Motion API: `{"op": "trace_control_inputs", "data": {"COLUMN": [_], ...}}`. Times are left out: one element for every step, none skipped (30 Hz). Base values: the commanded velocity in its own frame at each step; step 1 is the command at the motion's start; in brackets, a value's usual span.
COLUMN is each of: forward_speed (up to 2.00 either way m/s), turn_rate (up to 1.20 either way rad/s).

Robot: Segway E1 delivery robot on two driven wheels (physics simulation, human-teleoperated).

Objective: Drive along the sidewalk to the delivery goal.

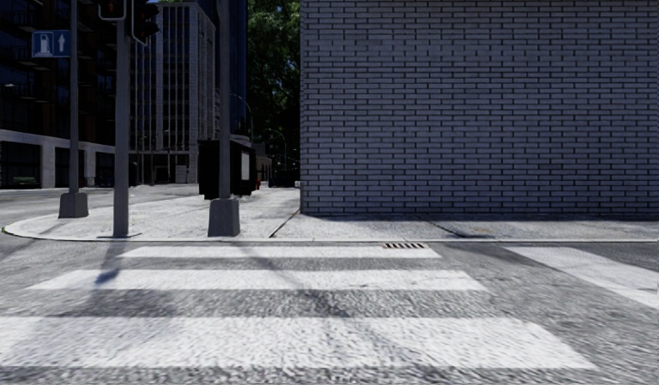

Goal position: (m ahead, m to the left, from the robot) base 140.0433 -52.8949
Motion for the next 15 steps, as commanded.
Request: {"op": "trace_control_inputs", "data": {"forward_speed": [2.00, 2.00, 2.00, 2.00, 2.00, 2.00, 2.00, 2.00, 2.00, 2.00, 2.00, 2.00, 2.00, 2.00, 2.00], "turn_rate": [0.00, 0.00, 0.00, 0.00, 0.00, 0.00, 0.00, 0.00, 0.00, 0.00, 0.00, 0.00, 0.00, 0.00, 0.00]}}
